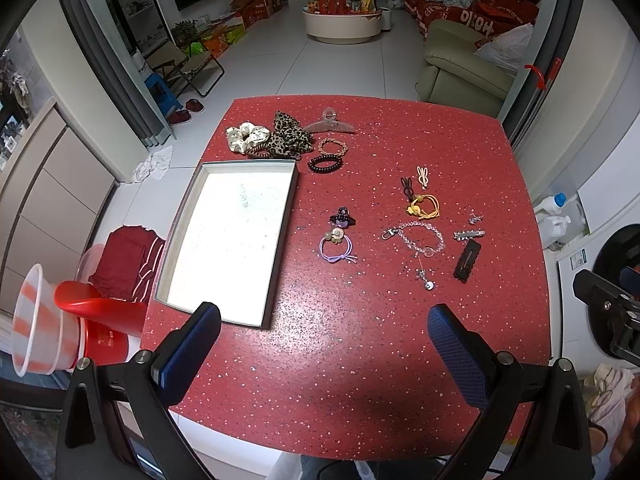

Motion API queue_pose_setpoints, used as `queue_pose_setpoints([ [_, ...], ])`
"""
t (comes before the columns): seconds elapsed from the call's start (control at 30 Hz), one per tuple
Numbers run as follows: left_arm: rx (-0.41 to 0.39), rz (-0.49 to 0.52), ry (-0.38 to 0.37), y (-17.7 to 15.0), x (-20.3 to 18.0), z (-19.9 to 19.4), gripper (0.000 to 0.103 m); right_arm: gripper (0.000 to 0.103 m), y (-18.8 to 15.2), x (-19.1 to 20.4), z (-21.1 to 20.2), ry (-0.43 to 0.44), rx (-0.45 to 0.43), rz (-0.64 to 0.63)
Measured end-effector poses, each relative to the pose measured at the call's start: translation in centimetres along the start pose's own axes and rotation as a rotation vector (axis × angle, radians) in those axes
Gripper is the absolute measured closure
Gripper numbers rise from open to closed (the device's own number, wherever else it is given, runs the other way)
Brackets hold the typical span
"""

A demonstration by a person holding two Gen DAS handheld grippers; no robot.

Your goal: Organize jewelry

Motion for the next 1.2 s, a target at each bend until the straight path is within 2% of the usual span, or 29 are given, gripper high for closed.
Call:
queue_pose_setpoints([
  [1.2, 0.002, 0.002, 0.001, 0.19, -0.16, -0.04, 0.0, 0.0, 0.11, 0.24, 0.0, 0.003, 0.003, -0.003],
])
Point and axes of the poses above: each gripper's, at about its wrist camera, not at the fingertips, and z roughly the way its jaws point, x to its left, y to its top, the point moved 7 cm from there along z, roughly the way its jaws point, and after that the axes turned 13 degrees about -y, right-handed, at the moved point
